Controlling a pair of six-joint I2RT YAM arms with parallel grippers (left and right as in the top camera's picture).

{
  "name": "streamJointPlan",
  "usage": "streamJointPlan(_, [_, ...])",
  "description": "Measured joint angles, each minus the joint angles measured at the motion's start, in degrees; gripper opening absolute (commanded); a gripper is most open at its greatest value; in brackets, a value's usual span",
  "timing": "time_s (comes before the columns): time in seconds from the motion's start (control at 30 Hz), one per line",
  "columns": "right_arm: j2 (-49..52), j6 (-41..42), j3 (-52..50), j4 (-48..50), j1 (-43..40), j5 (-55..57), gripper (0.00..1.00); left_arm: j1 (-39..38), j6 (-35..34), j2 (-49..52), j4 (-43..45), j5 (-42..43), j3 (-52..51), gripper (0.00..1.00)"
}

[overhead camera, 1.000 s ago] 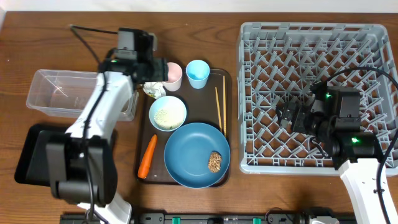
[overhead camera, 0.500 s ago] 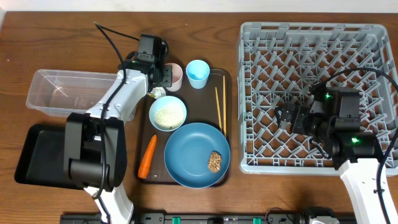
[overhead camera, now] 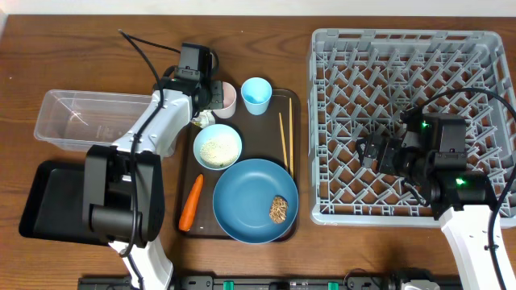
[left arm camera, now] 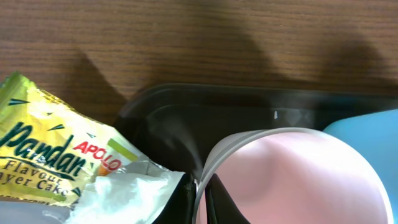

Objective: Sort waste into correct bins and load items into the dishwasher rack
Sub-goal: 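Close the left gripper on the pink cup's rim, then lift the pink cup and swing it toward the right gripper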

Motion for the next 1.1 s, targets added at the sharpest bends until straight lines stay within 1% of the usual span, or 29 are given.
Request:
streamJointPlan(0.4, [0.0, -0.2, 0.0, 0.1, 0.0, 0.0, 0.99, 5.1, -0.2, -1.2, -1.0, 8.6, 0.0, 0.06])
streamJointPlan(0.7, [0.0, -1.9, 0.0, 1.4, 0.0, 0.0, 0.99, 5.3, -0.2, -9.4, -2.8, 12.1, 0.0, 0.06])
streamJointPlan(0.83, [0.0, -2.1, 0.0, 4.1, 0.0, -0.5, 0.99, 5.4, -0.5, -12.8, -3.1, 18.4, 0.0, 0.06])
streamJointPlan(0.97, [0.0, -2.8, 0.0, 8.6, 0.0, -4.6, 0.99, 5.4, -1.7, -17.4, -3.2, 25.2, 0.0, 0.06])
streamJointPlan(1.07, [0.0, -3.9, 0.0, 12.8, 0.0, -10.0, 0.96, 5.4, -2.5, -22.2, -4.0, 29.6, 0.0, 0.06])
streamJointPlan(1.1, [0.0, -4.3, 0.1, 14.7, 0.0, -12.7, 0.93, 5.4, -2.9, -24.1, -4.4, 31.5, 0.0, 0.06])
